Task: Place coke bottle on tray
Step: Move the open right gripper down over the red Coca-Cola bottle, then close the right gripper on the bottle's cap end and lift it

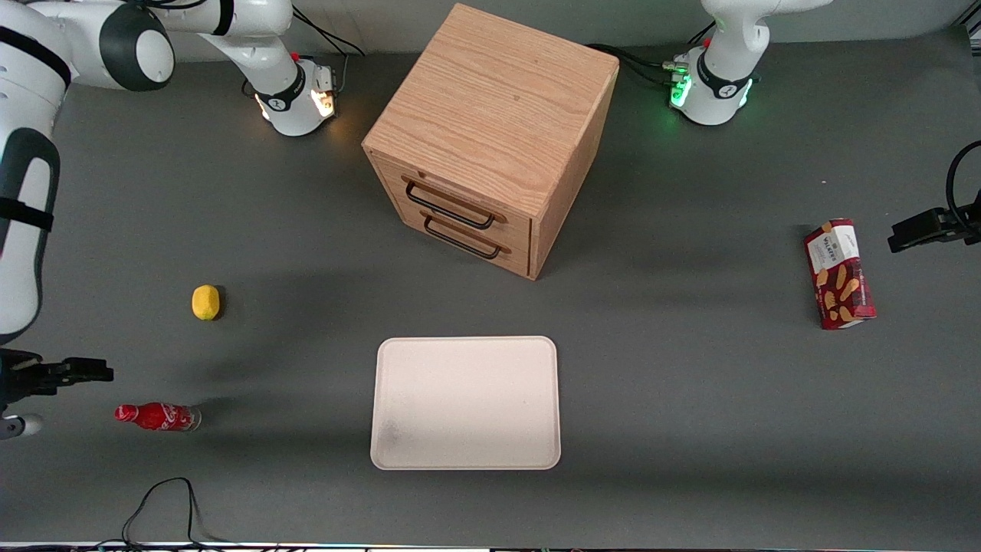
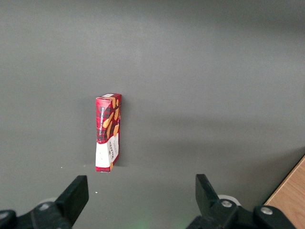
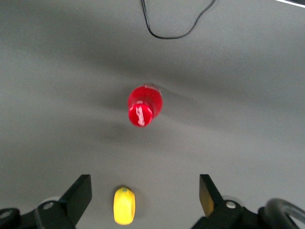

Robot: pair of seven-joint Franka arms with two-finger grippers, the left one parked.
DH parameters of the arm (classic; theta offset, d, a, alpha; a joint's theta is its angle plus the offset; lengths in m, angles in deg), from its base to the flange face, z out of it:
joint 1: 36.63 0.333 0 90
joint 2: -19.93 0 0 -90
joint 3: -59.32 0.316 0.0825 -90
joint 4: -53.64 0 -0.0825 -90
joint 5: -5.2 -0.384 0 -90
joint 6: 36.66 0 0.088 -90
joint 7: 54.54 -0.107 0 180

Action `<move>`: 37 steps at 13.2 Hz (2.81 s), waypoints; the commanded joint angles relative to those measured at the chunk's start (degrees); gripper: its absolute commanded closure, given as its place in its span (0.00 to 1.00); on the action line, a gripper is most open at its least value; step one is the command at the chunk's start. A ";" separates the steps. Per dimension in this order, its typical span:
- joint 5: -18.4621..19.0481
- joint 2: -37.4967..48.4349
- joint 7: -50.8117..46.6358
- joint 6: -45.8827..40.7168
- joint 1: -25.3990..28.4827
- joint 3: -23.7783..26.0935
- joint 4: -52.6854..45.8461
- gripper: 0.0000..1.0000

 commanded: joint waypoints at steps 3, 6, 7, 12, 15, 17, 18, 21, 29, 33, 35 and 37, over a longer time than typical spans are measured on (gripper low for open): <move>0.27 -5.87 -3.03 4.01 0.32 1.30 -3.46 0.00; 0.44 -8.07 -3.40 6.74 0.85 1.21 -3.46 0.00; 0.45 -8.78 -3.40 7.09 0.85 1.21 -3.55 0.01; 0.53 -9.05 -3.31 7.54 1.21 1.04 -3.46 0.05; 0.53 -8.96 -3.13 7.19 1.21 0.86 -3.46 0.09; 0.71 -8.87 -2.87 6.75 1.21 0.69 -3.46 0.16; 1.41 -8.87 -2.87 6.66 1.21 0.69 -3.46 0.21; 1.68 -8.61 -2.87 6.48 1.21 0.69 -3.46 0.58; 1.68 -8.61 -3.22 5.78 1.21 0.77 -3.46 1.00; 1.76 -6.42 -3.40 1.66 1.73 0.77 -3.46 1.00; 2.55 -2.30 -3.48 -3.42 1.82 0.69 -3.46 1.00; 5.09 2.18 -3.48 -8.52 2.52 0.69 -3.37 1.00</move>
